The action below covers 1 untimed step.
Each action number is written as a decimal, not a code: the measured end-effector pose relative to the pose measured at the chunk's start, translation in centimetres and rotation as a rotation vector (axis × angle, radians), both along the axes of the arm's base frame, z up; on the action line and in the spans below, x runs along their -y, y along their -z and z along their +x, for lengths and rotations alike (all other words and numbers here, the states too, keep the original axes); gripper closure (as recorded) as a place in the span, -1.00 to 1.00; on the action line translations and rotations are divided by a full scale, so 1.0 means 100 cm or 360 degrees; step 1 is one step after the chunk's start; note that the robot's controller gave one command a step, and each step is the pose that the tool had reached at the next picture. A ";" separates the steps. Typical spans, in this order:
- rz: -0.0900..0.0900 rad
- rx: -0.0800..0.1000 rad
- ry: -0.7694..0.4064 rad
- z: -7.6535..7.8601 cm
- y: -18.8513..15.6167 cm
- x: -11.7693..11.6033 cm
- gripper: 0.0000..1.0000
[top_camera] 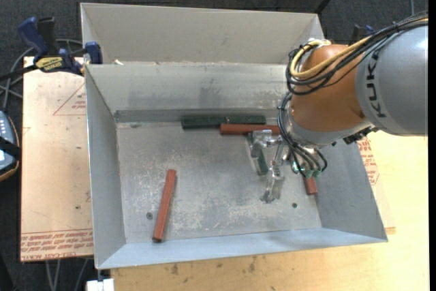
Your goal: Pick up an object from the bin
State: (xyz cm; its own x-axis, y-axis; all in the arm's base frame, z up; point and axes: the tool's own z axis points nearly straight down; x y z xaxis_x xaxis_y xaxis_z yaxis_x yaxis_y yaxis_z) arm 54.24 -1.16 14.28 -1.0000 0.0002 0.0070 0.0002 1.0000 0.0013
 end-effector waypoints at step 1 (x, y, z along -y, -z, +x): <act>-0.0003 0.0015 0.0079 0.059 0.069 0.050 -1.00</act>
Offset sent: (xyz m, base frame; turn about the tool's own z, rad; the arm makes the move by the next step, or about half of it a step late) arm 0.0581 -0.0478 -0.0651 0.0438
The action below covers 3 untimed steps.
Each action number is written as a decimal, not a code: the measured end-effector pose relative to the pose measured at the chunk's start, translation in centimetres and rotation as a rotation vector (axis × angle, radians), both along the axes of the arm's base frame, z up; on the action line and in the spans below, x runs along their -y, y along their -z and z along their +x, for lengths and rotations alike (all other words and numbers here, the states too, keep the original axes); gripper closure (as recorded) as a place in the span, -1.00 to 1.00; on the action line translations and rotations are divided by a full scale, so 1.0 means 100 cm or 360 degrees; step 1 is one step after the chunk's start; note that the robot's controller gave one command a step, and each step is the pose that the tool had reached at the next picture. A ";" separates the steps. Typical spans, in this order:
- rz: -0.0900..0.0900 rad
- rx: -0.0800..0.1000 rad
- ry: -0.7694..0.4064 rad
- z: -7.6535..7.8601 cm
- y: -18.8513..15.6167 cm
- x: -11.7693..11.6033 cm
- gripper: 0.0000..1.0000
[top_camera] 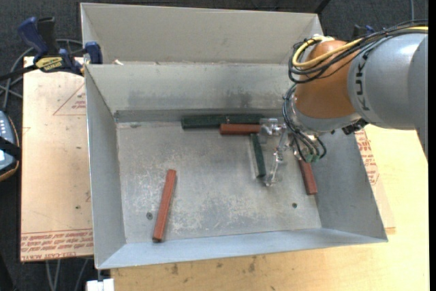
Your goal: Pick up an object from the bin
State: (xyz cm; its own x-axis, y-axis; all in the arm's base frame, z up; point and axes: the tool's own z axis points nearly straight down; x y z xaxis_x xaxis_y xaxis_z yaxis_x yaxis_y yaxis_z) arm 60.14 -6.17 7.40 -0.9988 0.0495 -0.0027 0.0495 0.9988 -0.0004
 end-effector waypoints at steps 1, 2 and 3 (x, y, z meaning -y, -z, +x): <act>0.0000 0.0007 -0.0963 0.030 0.003 -0.063 -1.00; 0.0000 0.0004 -0.0959 0.030 0.002 -0.061 1.00; -0.0006 0.0016 -0.1102 0.034 -0.114 -0.062 1.00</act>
Offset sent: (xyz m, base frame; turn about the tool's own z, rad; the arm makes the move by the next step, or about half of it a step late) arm 0.0281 0.0612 -0.0040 -0.6063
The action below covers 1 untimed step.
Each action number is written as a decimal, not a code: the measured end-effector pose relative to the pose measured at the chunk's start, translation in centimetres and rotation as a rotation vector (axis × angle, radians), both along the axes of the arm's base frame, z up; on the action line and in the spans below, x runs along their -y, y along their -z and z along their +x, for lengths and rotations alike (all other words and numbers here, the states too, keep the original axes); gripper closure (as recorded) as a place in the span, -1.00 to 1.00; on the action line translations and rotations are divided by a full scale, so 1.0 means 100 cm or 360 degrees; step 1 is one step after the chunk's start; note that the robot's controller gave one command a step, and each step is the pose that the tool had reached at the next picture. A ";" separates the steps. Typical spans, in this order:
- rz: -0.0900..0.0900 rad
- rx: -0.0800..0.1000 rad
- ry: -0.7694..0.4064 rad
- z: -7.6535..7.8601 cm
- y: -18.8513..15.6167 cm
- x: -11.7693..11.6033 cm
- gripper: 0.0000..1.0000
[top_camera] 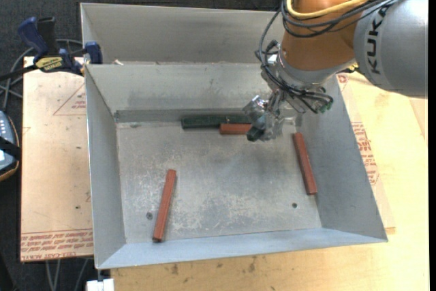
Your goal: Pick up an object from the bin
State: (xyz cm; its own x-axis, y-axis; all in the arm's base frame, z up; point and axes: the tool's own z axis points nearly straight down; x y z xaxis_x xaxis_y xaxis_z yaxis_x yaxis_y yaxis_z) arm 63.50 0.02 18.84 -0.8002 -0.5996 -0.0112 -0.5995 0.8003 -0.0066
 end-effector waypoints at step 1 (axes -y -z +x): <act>0.0000 0.0001 -0.0015 0.005 -0.106 -0.005 1.00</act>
Offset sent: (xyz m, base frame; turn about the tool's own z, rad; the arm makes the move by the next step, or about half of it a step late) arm 0.0029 0.0043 0.1005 -0.0119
